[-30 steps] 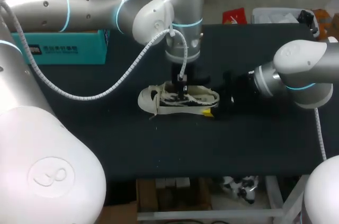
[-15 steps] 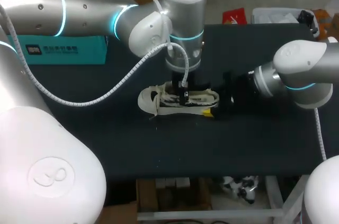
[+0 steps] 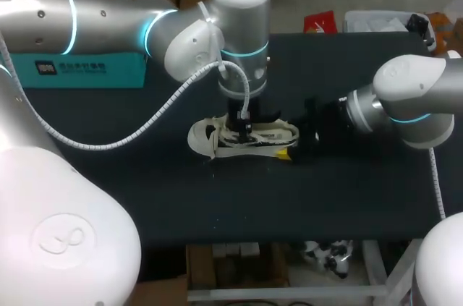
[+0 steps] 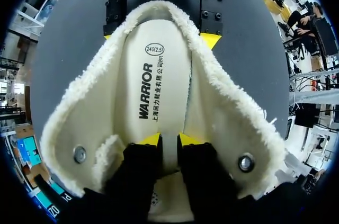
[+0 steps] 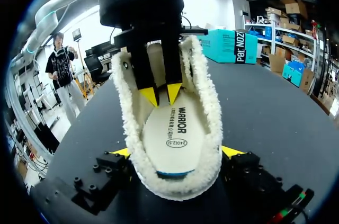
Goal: Open the shoe tongue, take the insole out of the shoe, put the insole back into the shoe, and pack the shoe into the shoebox
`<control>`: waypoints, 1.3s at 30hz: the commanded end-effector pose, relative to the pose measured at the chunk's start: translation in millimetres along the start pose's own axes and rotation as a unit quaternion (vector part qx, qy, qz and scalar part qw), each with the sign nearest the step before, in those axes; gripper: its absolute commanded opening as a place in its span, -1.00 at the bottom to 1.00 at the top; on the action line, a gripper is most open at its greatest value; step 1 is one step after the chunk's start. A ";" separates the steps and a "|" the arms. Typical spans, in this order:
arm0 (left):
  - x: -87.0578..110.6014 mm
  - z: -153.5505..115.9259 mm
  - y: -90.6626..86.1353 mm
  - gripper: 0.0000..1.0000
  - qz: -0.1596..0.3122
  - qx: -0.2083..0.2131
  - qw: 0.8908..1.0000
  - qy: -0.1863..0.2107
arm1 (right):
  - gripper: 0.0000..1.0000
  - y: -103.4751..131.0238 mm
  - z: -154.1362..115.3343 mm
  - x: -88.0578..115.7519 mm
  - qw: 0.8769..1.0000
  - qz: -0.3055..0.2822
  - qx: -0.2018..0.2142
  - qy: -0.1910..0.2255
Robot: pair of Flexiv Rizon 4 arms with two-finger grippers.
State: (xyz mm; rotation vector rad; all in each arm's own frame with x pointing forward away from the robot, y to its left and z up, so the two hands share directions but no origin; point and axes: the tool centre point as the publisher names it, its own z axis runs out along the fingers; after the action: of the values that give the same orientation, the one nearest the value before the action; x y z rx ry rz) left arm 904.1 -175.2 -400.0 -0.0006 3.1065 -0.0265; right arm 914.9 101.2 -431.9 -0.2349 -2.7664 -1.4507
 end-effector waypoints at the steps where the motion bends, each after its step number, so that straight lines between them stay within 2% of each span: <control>1: 9.2 43.1 7.4 -0.58 0.005 0.003 1.000 -0.002 | -1.00 -4.8 2.9 -0.7 1.000 0.000 0.000 -0.001; 9: 19.4 62.2 4.9 -0.61 0.010 0.000 0.999 -0.052 | -1.00 -4.8 2.9 -0.7 1.000 0.000 0.000 -0.001; 14: 13.2 79.9 2.2 -0.72 -0.006 -0.002 0.996 -0.093 | -1.00 -4.8 2.9 -0.7 1.000 0.000 0.000 -0.001; 16: 6.7 84.1 2.5 -0.76 -0.011 0.003 0.995 -0.101 | -1.00 -4.8 2.9 -0.7 1.000 0.000 0.000 -0.001; 22: -16.7 89.5 5.3 -0.62 -0.019 0.015 0.992 -0.125 | -1.00 -4.8 2.9 -0.7 1.000 0.000 0.000 -0.001; 31: -52.4 96.7 3.6 -0.66 -0.011 0.009 0.986 -0.164 | -1.00 -4.8 2.9 -0.7 1.000 0.000 0.000 -0.001; 39: -75.1 96.9 -1.6 -0.71 -0.002 0.011 0.985 -0.173 | -1.00 -4.8 2.9 -0.7 1.000 0.000 0.000 -0.001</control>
State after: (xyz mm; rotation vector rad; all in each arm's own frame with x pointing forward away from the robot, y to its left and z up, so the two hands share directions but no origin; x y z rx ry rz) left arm 932.8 -173.7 -393.2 -0.0055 2.7554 -0.0560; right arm 916.8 101.1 -432.1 -0.2395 -2.7678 -1.4516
